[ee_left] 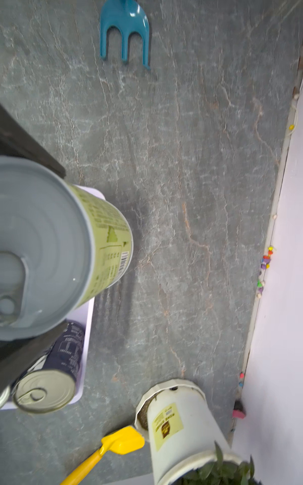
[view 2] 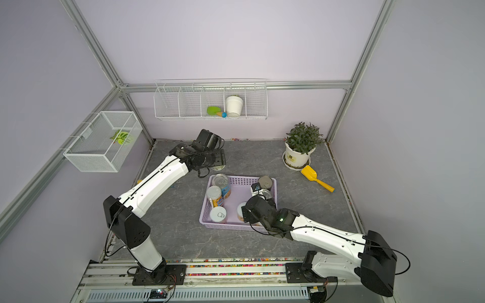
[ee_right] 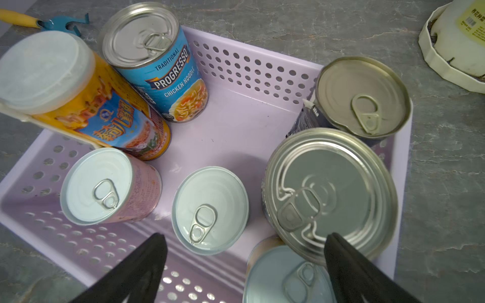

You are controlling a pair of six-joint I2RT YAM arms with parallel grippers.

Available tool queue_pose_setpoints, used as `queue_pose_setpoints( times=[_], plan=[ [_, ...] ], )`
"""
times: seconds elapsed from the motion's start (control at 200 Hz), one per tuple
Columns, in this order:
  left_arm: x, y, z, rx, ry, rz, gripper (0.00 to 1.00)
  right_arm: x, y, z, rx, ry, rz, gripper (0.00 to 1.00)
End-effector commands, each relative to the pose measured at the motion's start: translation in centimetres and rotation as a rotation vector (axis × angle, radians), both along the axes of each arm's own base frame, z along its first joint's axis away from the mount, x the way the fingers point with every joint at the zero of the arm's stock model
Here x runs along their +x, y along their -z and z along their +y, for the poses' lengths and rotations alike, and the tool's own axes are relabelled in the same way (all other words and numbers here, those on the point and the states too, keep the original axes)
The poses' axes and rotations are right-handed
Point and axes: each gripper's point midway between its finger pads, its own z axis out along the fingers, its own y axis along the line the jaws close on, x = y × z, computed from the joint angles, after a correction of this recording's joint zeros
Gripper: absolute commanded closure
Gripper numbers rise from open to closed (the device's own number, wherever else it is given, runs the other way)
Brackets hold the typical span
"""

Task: Put the canned food in the basket
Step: Place the canned food in the basket.

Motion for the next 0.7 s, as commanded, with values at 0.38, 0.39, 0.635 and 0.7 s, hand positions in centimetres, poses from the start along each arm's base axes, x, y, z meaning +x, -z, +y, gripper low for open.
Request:
queue_pose_setpoints(
  times=[0.38,0.39,0.635,0.7],
  plan=[
    [-6.0,0.7,-9.2,-0.045,0.262,0.030,0.49,-0.7,-3.8,-4.9,0.164,0.113,-0.196,0.02],
    [-6.1,0.9,-9.3,-0.044,0.266,0.036,0.49,-0.7,-3.9,-4.9,0.169,0.114,-0.199,0.02],
    [-7.6,4.9,-11.4,-0.048,0.302,0.132,0.50,-0.9,-3.7,-6.3,0.182,0.167,-0.210,0.02],
    [-7.6,6.0,-11.4,-0.039,0.289,0.154,0.50,-0.9,-3.7,-6.6,0.185,0.177,-0.217,0.02]
  ],
)
